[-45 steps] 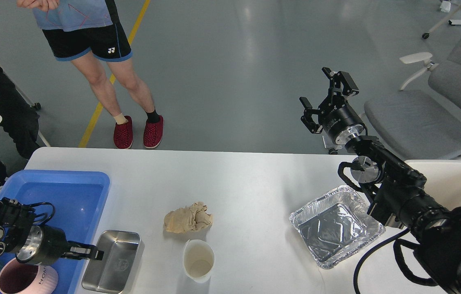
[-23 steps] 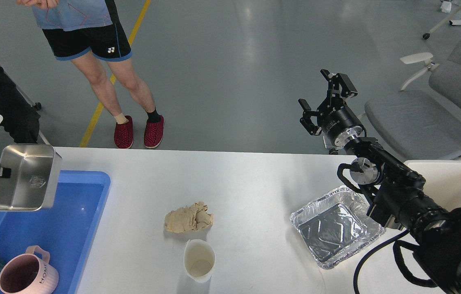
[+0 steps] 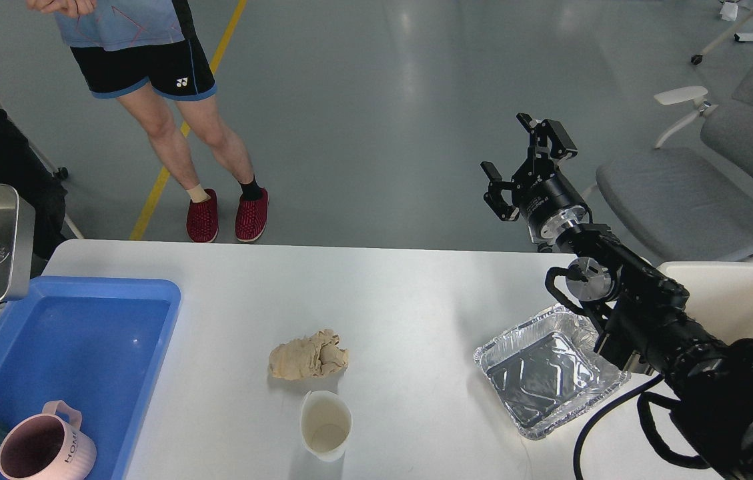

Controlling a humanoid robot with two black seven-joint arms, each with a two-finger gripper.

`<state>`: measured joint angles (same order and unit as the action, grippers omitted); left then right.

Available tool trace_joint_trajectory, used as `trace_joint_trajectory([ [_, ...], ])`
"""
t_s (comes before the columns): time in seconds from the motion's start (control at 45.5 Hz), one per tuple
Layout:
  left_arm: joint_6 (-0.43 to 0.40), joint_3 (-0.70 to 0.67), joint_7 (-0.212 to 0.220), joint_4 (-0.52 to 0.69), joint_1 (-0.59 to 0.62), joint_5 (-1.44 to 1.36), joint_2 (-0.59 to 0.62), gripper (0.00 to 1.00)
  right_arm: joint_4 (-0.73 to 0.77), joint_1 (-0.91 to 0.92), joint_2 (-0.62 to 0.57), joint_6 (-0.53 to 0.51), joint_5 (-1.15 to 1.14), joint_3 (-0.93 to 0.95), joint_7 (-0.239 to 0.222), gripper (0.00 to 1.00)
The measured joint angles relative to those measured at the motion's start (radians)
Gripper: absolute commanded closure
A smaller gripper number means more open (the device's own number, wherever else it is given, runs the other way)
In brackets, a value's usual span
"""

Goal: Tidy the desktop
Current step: 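Lift the steel tray and tip it over the blue tub, then lower the steel tray into the blue tub and release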

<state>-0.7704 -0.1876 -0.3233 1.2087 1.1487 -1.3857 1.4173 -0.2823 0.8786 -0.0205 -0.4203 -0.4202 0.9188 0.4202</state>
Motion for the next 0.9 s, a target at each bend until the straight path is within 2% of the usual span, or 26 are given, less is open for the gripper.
trace_joint_trajectory([
  [0.242,0.093,0.028,0.008,-0.152,-0.028,-0.003,-0.150,1.00,0.000,-0.006,-0.003,0.000,0.000,0.000,0.000,0.00],
  [0.638,0.271,0.035,0.008,-0.412,-0.228,0.006,-0.425,1.00,0.000,-0.012,-0.004,0.000,0.000,-0.001,0.000,0.00],
  [0.902,0.344,0.035,0.009,-0.600,-0.278,0.066,-0.595,1.00,0.001,-0.015,-0.006,-0.001,0.000,-0.004,0.000,0.00],
])
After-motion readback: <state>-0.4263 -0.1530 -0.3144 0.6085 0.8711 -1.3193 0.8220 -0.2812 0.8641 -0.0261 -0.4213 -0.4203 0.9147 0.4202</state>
